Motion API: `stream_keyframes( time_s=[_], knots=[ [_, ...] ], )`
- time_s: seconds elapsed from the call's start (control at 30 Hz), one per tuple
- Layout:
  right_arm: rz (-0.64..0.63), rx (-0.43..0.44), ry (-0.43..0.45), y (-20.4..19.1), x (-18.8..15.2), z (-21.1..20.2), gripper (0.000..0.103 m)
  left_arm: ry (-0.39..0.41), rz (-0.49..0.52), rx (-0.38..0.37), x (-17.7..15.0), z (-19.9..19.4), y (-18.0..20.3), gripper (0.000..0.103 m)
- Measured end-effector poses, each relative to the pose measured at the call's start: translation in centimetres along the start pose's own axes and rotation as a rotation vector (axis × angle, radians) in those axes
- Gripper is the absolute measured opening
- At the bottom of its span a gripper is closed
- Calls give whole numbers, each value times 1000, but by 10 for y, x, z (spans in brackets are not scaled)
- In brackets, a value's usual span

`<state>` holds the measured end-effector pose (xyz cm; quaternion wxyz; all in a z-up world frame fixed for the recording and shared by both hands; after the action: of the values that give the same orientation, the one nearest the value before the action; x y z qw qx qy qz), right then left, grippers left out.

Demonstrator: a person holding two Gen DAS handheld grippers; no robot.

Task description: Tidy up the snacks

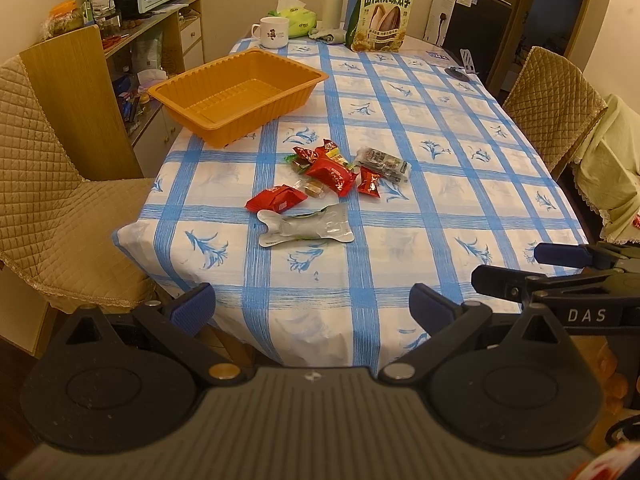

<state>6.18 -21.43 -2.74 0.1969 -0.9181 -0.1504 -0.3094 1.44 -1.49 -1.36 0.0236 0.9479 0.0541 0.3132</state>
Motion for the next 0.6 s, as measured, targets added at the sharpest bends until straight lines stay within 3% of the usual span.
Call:
stream_keyframes(
  time_s=[0.6],
  knots=[
    [38, 20, -15, 10, 4, 32, 98, 15, 28, 15, 14, 43, -35, 102]
  ],
)
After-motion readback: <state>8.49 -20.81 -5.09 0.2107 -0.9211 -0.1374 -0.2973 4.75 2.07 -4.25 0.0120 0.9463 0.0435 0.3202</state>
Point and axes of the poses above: each gripper's, at about its wrist camera, not at the fingertips, and z roughly the way its jaws point, y to its right, x to its top, the point moved 2 cm from there along z, roughly the way its jaws point, and after that the axes turned 2 degrees about -y, right-handed, at the moved point
